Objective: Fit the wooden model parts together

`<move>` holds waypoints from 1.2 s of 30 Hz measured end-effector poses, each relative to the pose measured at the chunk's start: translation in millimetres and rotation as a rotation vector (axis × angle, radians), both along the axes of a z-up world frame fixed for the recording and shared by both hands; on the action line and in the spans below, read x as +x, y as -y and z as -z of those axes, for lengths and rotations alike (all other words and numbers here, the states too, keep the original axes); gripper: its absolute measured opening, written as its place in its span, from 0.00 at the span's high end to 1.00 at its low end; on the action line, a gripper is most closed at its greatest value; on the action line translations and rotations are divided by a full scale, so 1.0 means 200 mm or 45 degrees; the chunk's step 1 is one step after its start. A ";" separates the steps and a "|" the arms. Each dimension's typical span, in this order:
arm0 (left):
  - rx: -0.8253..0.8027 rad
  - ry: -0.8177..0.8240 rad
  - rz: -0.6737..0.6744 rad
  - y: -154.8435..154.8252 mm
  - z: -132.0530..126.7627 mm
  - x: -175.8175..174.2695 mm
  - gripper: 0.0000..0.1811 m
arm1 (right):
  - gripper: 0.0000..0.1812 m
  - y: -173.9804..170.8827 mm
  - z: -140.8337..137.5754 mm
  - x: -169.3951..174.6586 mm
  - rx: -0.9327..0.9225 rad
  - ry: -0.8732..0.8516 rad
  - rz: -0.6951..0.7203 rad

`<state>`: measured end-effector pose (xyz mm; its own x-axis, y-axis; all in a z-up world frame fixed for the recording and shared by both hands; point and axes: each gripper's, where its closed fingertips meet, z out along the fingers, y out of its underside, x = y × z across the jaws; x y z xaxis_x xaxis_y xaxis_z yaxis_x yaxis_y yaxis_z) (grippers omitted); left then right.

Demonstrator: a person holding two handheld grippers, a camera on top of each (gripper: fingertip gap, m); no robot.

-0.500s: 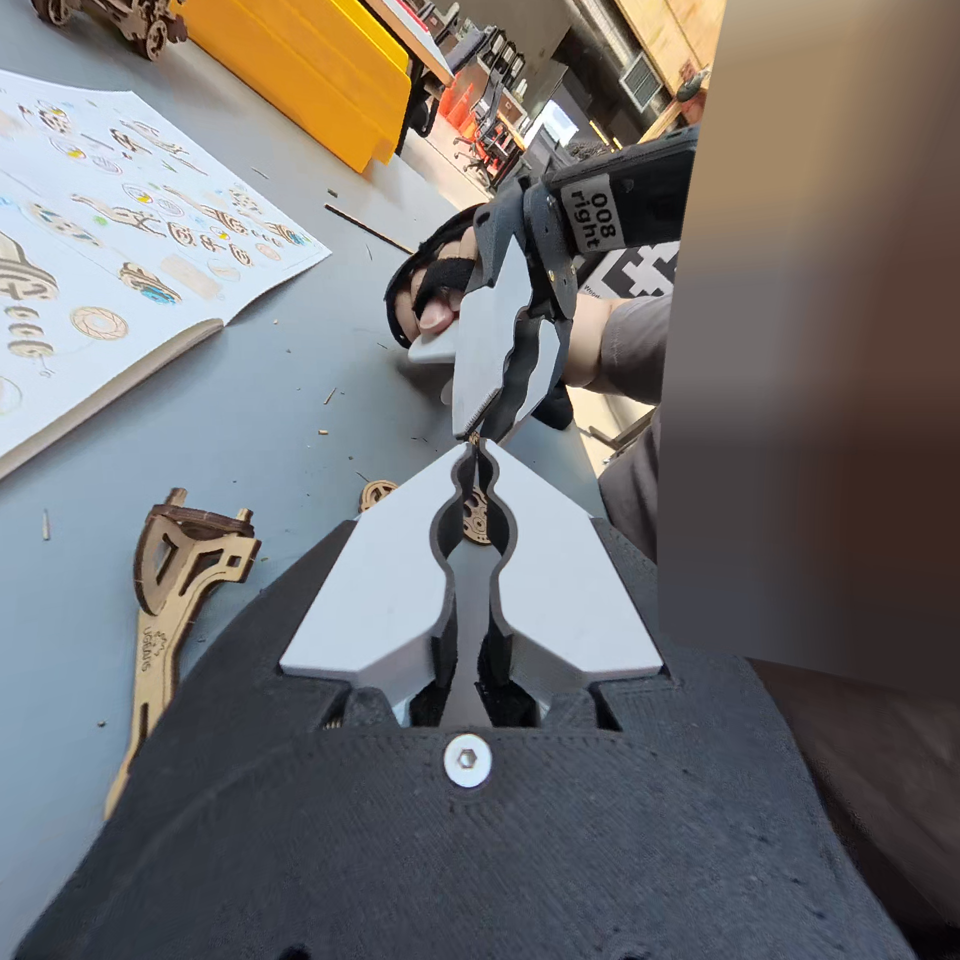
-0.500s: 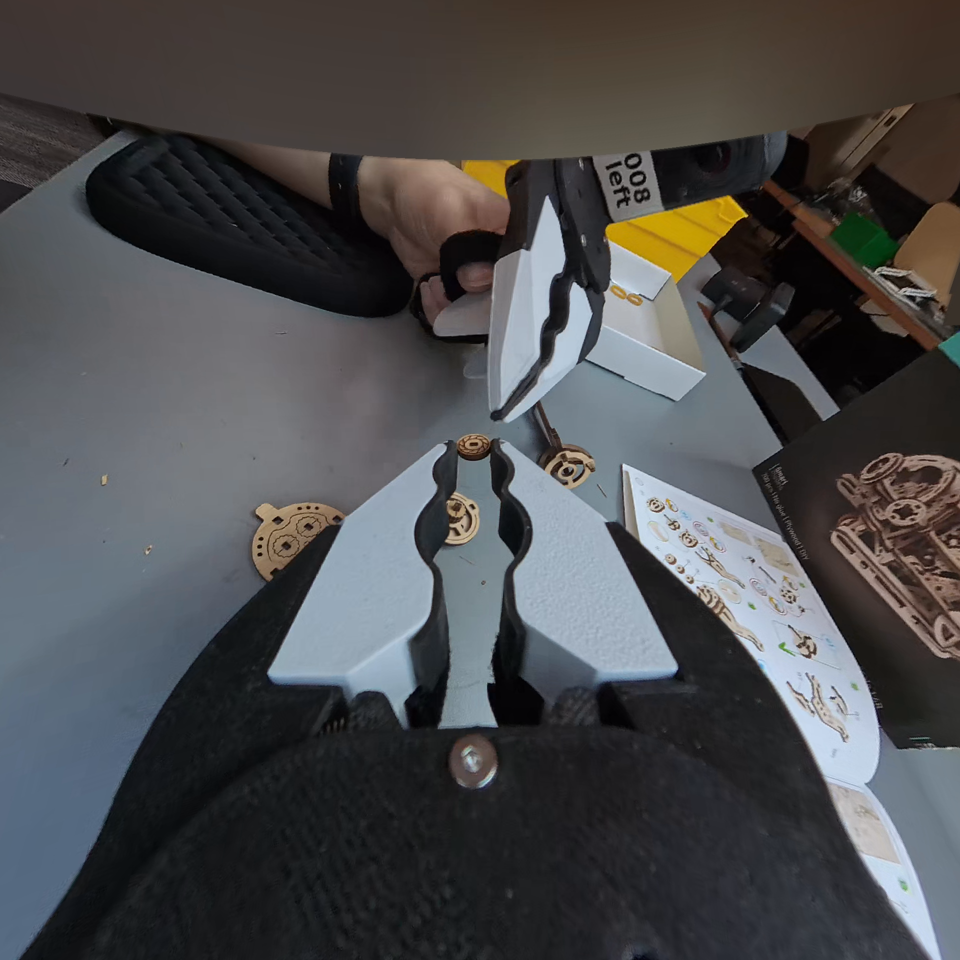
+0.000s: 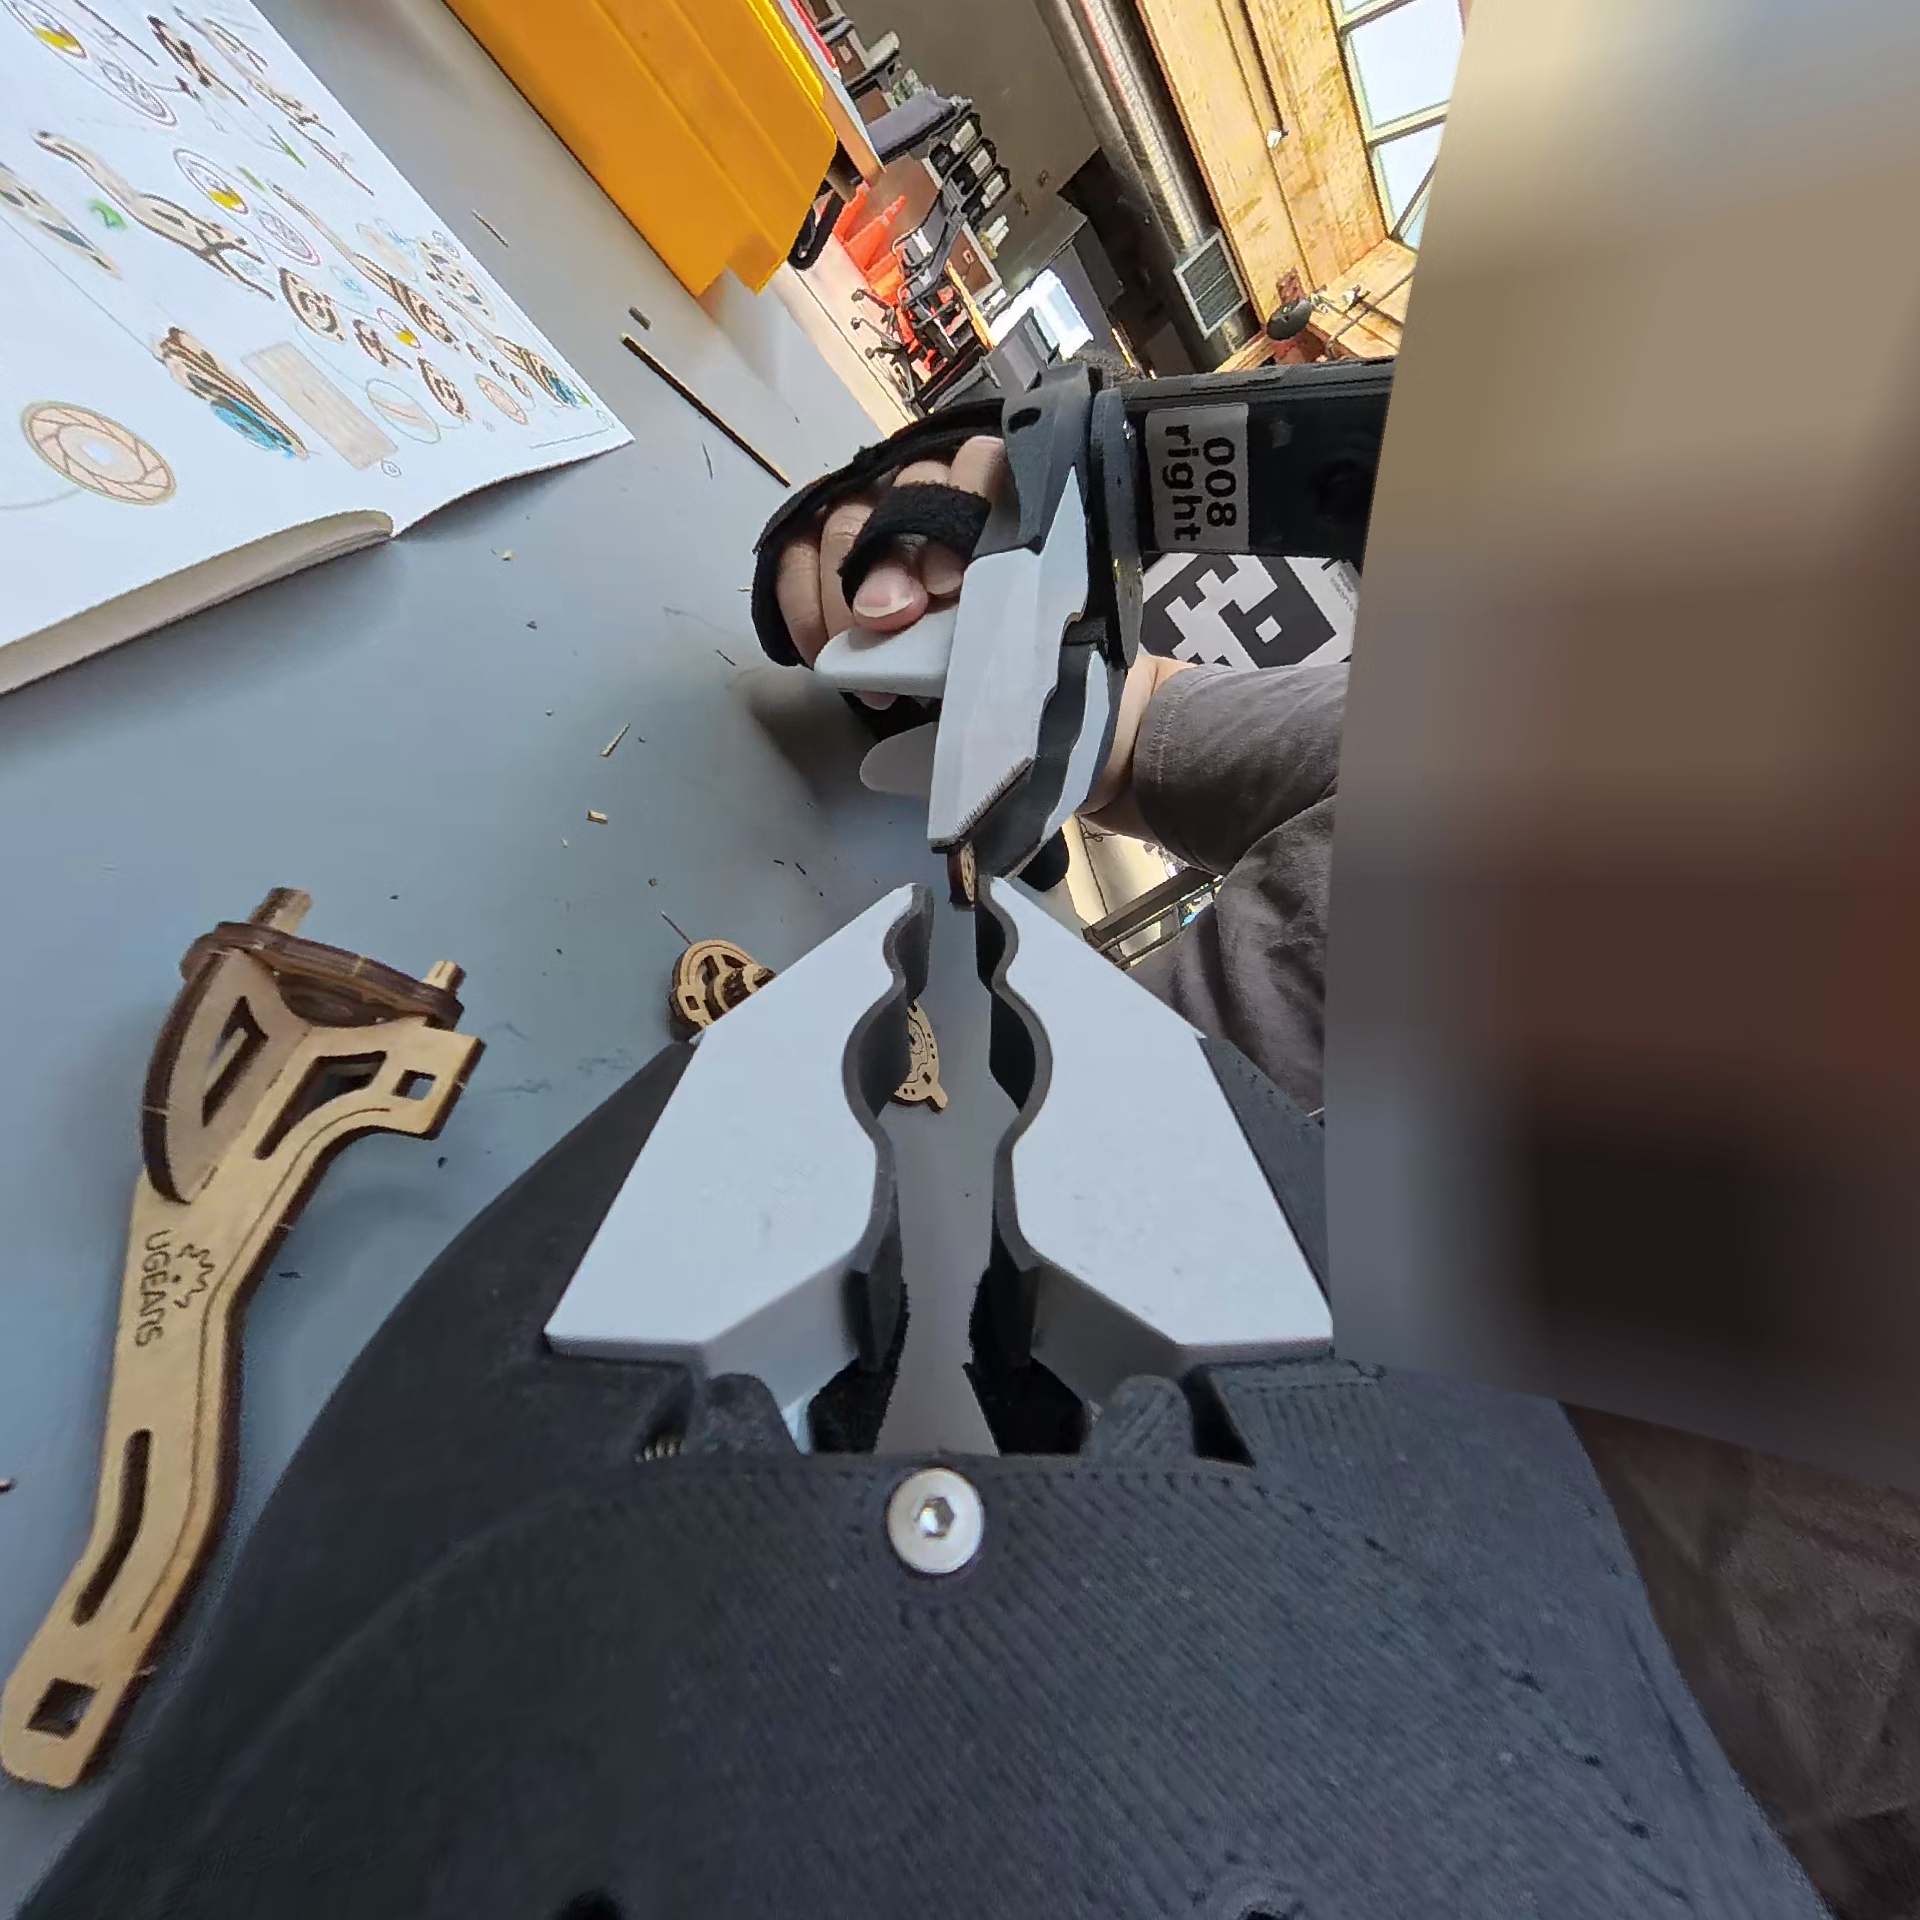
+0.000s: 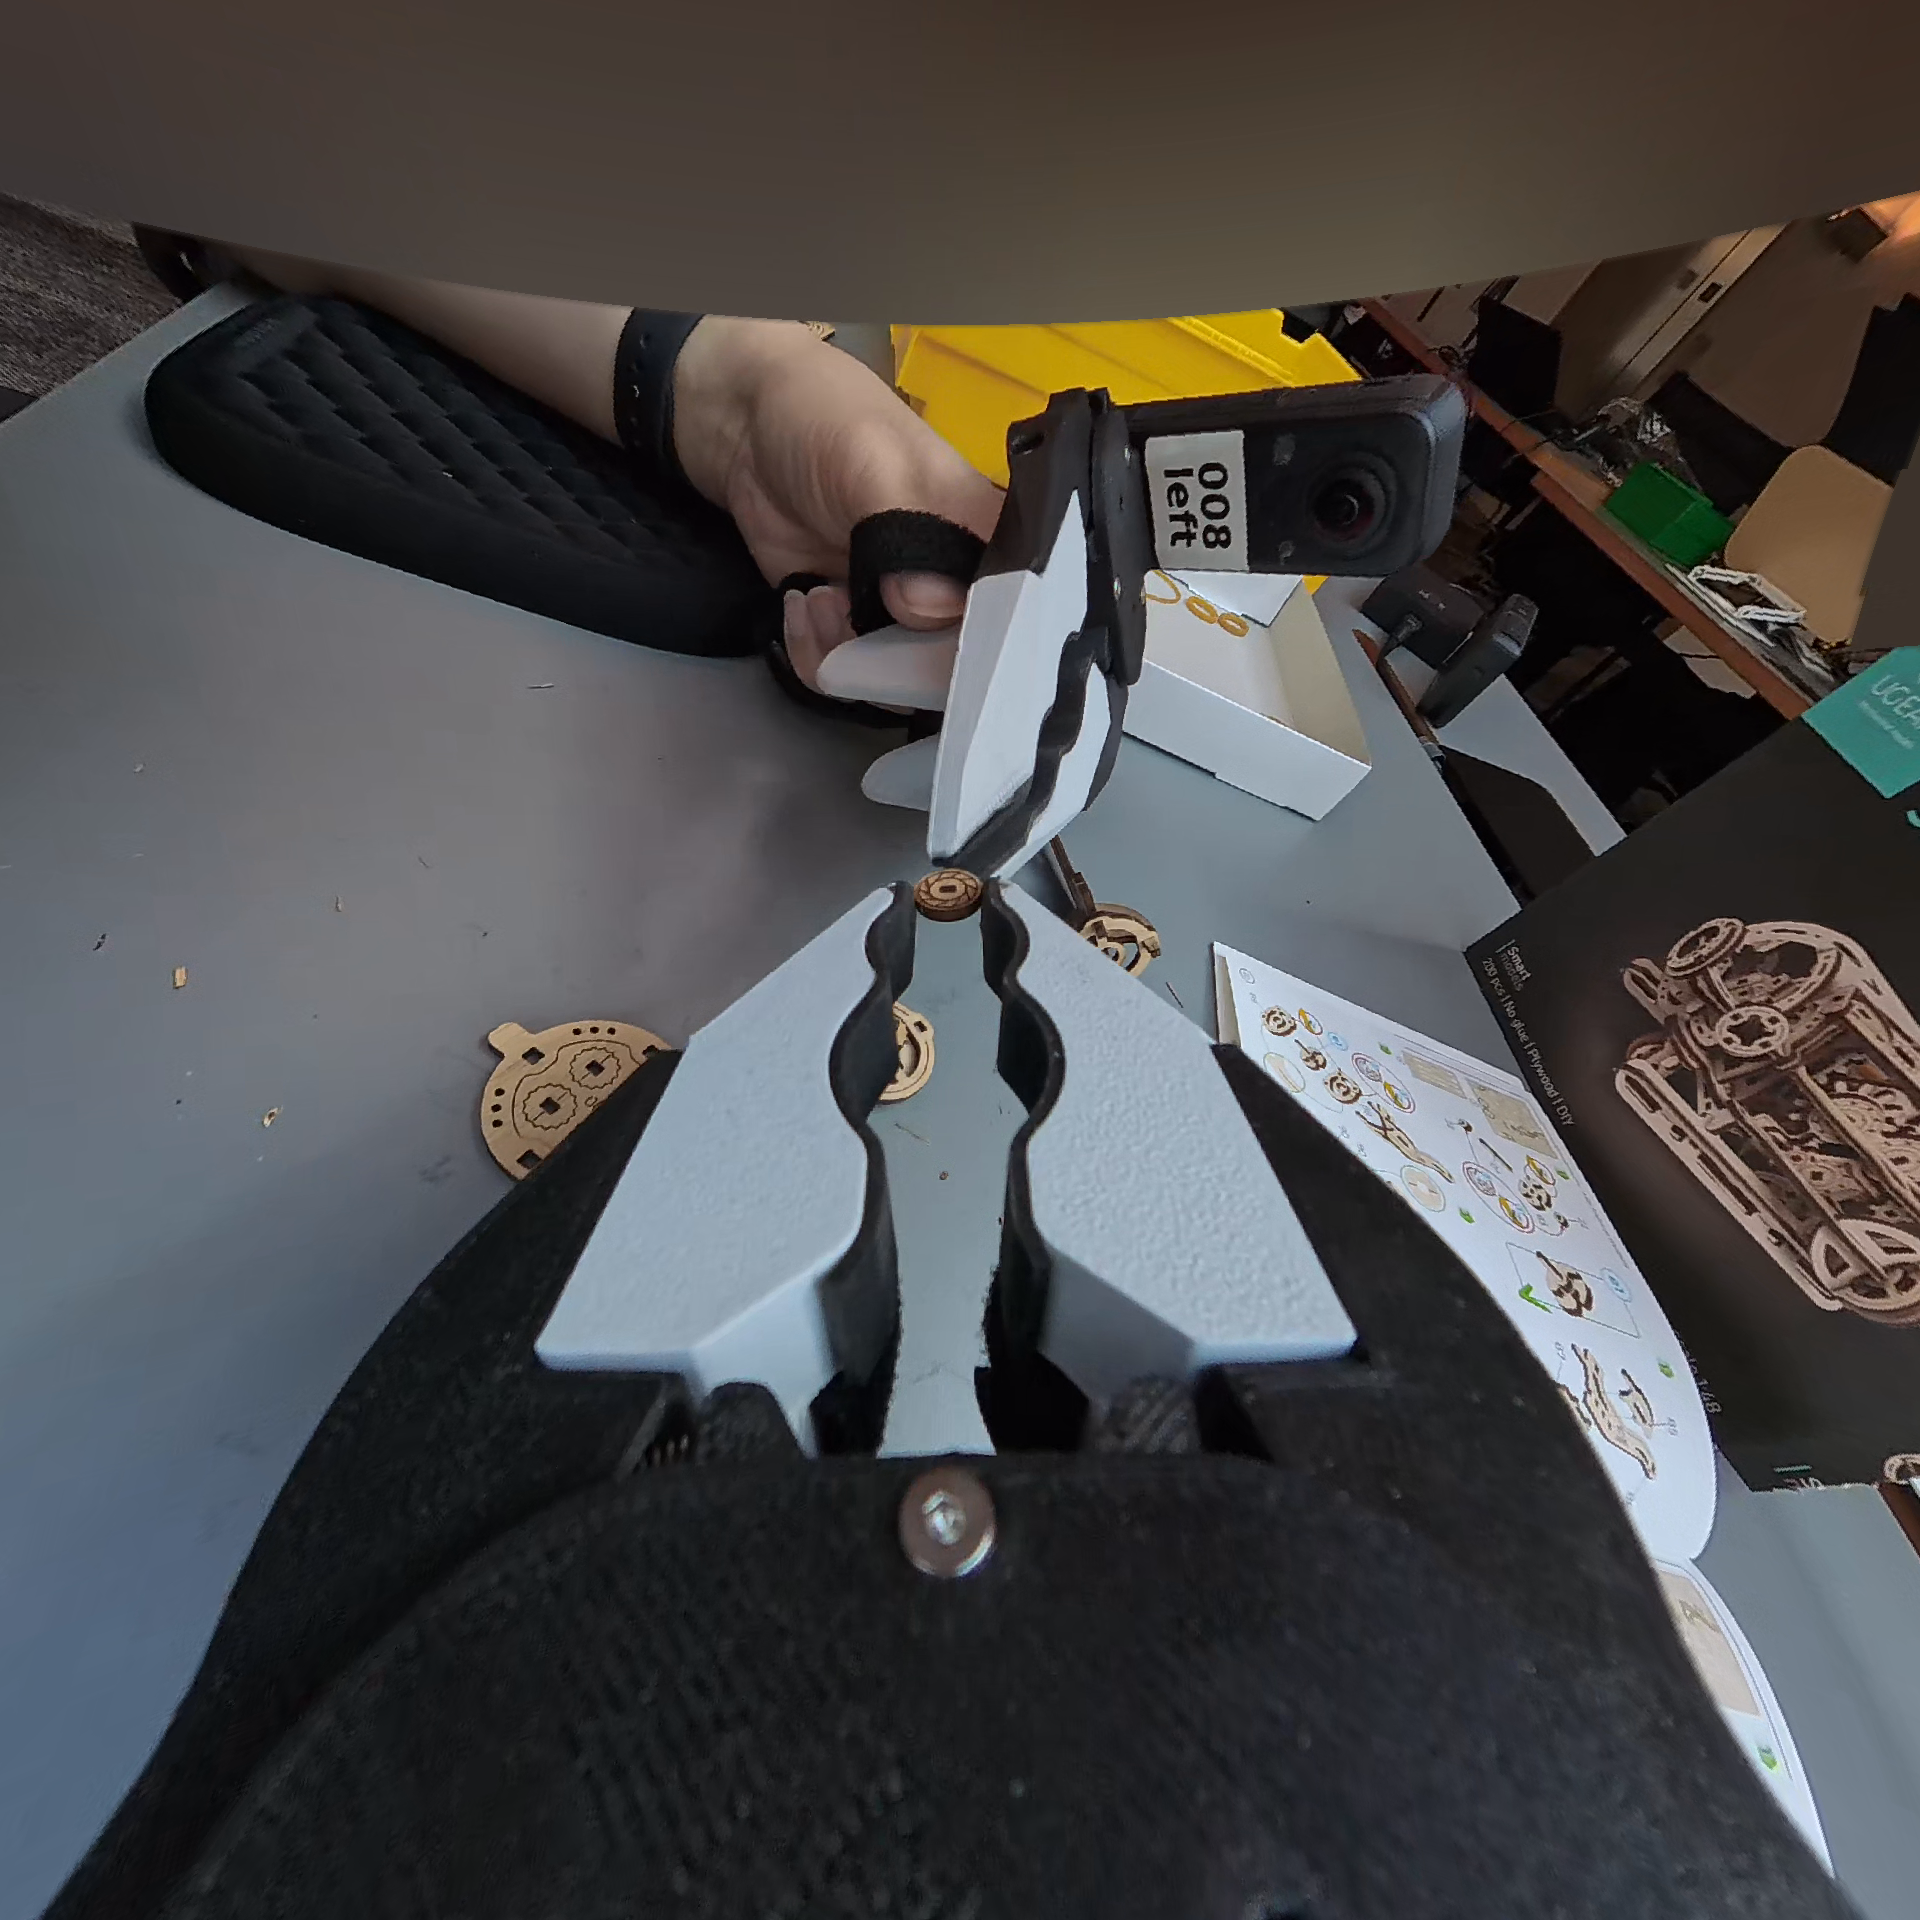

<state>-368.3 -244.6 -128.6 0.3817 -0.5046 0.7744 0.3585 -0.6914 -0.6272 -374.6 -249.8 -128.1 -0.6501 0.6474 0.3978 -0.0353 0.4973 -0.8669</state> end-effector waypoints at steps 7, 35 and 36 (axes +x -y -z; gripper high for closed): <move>-0.035 0.016 -0.010 -0.01 0.01 0.01 0.99 | 0.94 0.00 0.02 0.00 0.007 0.019 -0.001; -0.443 0.088 -0.084 -0.02 0.19 -0.02 0.97 | 0.94 -0.02 0.19 -0.02 0.072 0.283 0.032; -0.454 0.059 -0.103 -0.01 0.21 -0.03 0.96 | 0.94 -0.02 0.21 -0.01 0.082 0.301 0.030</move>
<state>-373.9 -241.9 -170.4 0.3695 -0.1690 0.9137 0.4437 -0.8319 -0.3333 -376.8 -245.7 -169.5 -0.7151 0.6416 0.2776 0.1769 0.5502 -0.8160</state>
